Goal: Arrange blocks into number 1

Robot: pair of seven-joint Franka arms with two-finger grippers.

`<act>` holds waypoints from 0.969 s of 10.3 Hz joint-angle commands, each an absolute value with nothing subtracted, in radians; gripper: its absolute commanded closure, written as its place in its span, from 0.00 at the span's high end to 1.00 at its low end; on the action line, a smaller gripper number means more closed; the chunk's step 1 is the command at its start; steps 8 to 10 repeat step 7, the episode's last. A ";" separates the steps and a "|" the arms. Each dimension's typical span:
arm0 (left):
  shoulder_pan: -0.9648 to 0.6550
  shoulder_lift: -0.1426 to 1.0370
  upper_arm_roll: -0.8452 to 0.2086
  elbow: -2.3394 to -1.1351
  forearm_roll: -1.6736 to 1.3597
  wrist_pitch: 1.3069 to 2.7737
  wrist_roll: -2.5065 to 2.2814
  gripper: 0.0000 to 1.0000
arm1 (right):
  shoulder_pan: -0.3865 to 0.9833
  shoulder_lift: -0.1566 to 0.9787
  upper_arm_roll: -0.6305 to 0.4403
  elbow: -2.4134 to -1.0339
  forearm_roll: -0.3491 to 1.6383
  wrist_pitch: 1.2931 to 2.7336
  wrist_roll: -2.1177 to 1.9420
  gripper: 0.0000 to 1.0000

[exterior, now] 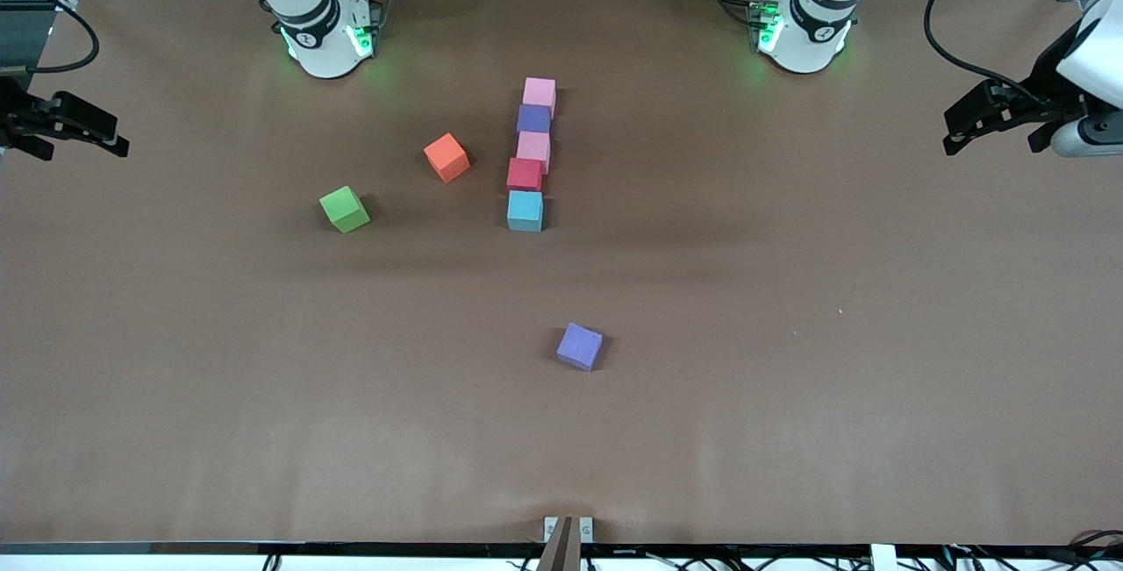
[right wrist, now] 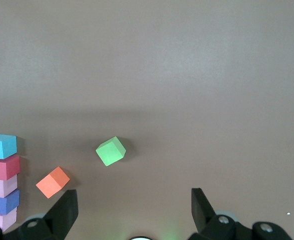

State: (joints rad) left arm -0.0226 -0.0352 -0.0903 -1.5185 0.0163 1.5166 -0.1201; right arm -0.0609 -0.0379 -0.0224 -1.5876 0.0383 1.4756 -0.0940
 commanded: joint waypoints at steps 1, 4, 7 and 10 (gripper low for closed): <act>0.000 -0.026 -0.106 -1.470 0.008 1.483 -0.091 1.00 | -0.080 -0.048 -0.011 -1.591 0.046 1.468 -0.094 1.00; 0.000 -0.025 -0.106 -1.470 -0.002 1.482 -0.092 1.00 | -0.080 -0.048 -0.011 -1.591 0.046 1.468 -0.094 1.00; 0.000 -0.025 -0.107 -1.470 -0.005 1.476 -0.092 1.00 | -0.081 -0.048 -0.011 -1.591 0.046 1.468 -0.095 1.00; 0.000 -0.025 -0.107 -1.470 -0.005 1.476 -0.092 1.00 | -0.081 -0.048 -0.011 -1.591 0.046 1.468 -0.095 1.00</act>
